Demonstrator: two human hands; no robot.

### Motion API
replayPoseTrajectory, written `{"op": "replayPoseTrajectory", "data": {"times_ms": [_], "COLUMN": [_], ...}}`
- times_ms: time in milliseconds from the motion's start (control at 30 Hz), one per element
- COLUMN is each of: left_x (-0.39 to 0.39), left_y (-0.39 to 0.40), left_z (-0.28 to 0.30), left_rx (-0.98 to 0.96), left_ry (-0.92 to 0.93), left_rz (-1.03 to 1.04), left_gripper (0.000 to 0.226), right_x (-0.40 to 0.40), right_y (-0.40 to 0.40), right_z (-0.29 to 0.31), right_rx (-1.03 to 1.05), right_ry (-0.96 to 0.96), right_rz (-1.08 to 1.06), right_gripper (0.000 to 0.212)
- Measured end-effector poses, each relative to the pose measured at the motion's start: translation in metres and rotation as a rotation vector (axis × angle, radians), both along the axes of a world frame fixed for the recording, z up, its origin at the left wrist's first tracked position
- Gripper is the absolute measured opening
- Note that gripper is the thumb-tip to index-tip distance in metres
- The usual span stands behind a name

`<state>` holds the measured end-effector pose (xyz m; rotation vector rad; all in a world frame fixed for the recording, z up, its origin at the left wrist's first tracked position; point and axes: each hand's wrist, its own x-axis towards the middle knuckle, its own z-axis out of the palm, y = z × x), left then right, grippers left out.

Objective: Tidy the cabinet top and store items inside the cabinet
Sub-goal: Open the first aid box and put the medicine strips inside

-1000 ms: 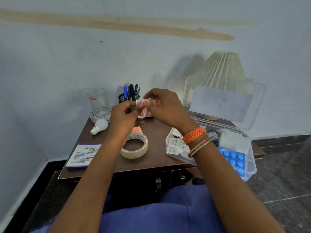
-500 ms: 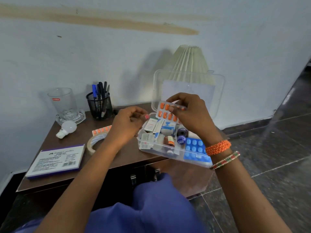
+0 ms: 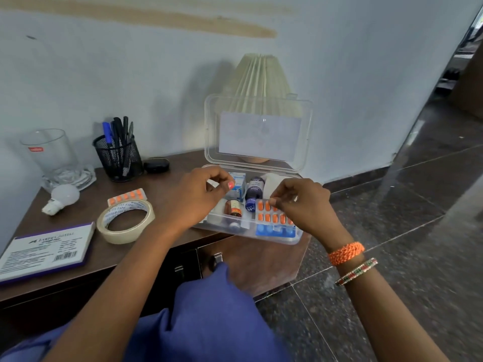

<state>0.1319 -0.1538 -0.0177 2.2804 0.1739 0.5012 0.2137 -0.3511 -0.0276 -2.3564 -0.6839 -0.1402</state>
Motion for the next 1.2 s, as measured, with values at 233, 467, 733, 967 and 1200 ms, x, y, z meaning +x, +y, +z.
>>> {"op": "replayPoseTrajectory", "data": {"times_ms": [233,467,733,967,1200], "left_x": [-0.004,-0.015,-0.027,-0.036,-0.061], "left_y": [0.004,0.008,0.013,0.022,0.076], "left_z": [-0.001,0.002,0.007,0.011,0.018], "left_rx": [0.043,0.04,0.045,0.064,0.234], "left_ry": [0.014,0.021,0.014,0.014,0.118], "left_rz": [0.03,0.03,0.074,0.116,0.36], "left_gripper": [0.015,0.022,0.022,0.024,0.021], "right_x": [0.006,0.003,-0.002,-0.011,-0.031], "right_y": [0.002,0.004,0.011,0.034,0.094], "right_z": [0.0,0.001,0.007,0.019,0.044], "right_rx": [-0.127,-0.308,-0.231,-0.138,-0.012], "right_ry": [-0.12,-0.109,-0.113,-0.148,-0.177], "right_rz": [-0.061,-0.115,-0.14,-0.032,0.13], "right_gripper": [0.018,0.031,0.027,0.021,0.02]}}
